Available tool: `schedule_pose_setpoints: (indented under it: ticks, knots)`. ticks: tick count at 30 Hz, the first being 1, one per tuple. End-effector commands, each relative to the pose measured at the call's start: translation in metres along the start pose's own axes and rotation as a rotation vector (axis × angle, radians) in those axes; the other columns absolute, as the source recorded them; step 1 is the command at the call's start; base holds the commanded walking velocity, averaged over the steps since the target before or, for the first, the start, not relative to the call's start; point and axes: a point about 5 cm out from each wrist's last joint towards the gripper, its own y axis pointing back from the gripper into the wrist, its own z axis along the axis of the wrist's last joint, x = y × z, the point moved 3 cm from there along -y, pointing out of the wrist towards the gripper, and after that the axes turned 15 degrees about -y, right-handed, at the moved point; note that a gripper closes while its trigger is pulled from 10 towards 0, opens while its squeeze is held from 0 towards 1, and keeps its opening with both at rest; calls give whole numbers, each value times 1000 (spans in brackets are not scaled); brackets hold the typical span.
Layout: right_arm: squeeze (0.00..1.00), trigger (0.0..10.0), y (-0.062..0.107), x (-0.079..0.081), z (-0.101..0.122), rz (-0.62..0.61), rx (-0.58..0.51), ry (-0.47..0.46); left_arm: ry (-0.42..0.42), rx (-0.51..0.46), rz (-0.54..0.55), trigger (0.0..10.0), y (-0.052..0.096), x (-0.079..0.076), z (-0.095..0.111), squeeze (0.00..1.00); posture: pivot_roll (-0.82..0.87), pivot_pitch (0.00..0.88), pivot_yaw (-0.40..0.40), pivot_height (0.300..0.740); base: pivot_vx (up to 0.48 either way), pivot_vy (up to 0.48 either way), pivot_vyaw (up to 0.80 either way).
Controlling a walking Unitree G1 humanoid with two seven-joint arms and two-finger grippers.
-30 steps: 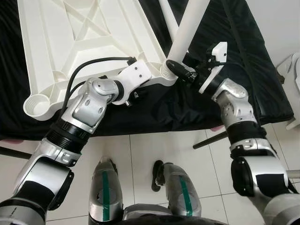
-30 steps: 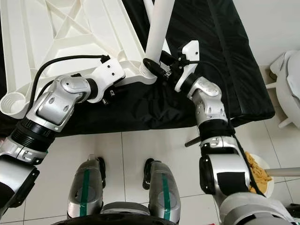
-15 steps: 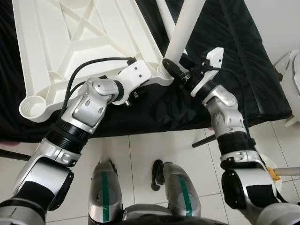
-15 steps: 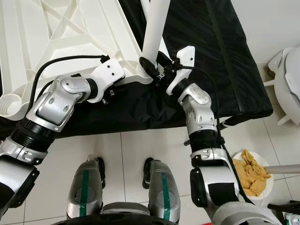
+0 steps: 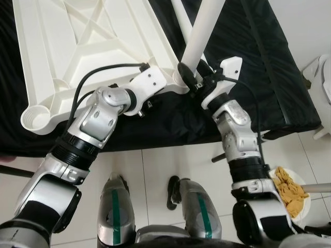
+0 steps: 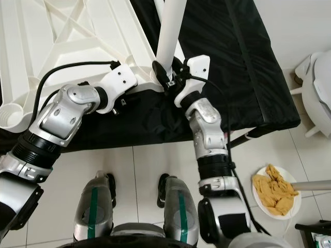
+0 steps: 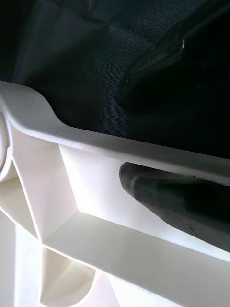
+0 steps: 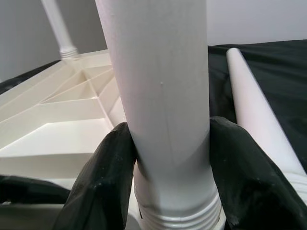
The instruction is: Building children table
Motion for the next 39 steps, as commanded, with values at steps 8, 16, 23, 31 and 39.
schedule_pose_setpoints:
  ticks: [8, 16, 23, 31, 39]
  knots:
    - [0, 10000, -2, 5, 11, -198, -89, 66, -15, -18, -18, 10000, -1, -7, 5, 0, 33, 82, -85, 740, 0, 0, 0]
    - [0, 10000, 1, 7, 3, -315, -83, 77, -7, -19, -15, 10000, -1, -8, 5, 0, 30, 92, -83, 740, 0, 0, 0]
    - [0, 10000, 4, 8, 3, -310, -71, 77, -7, -21, -15, 10000, -1, -7, 5, 0, 21, 98, -84, 740, 0, 0, 0]
    - [1000, 10000, 4, 10, -2, -281, -28, 49, -8, -24, -15, 10000, -2, -8, 6, 0, 20, 97, -89, 740, 0, 0, 0]
    - [1000, 10000, 5, 20, -7, -198, -4, 37, -4, -25, -11, 10000, -2, -7, 7, 0, 20, 95, -86, 740, 0, 0, 0]
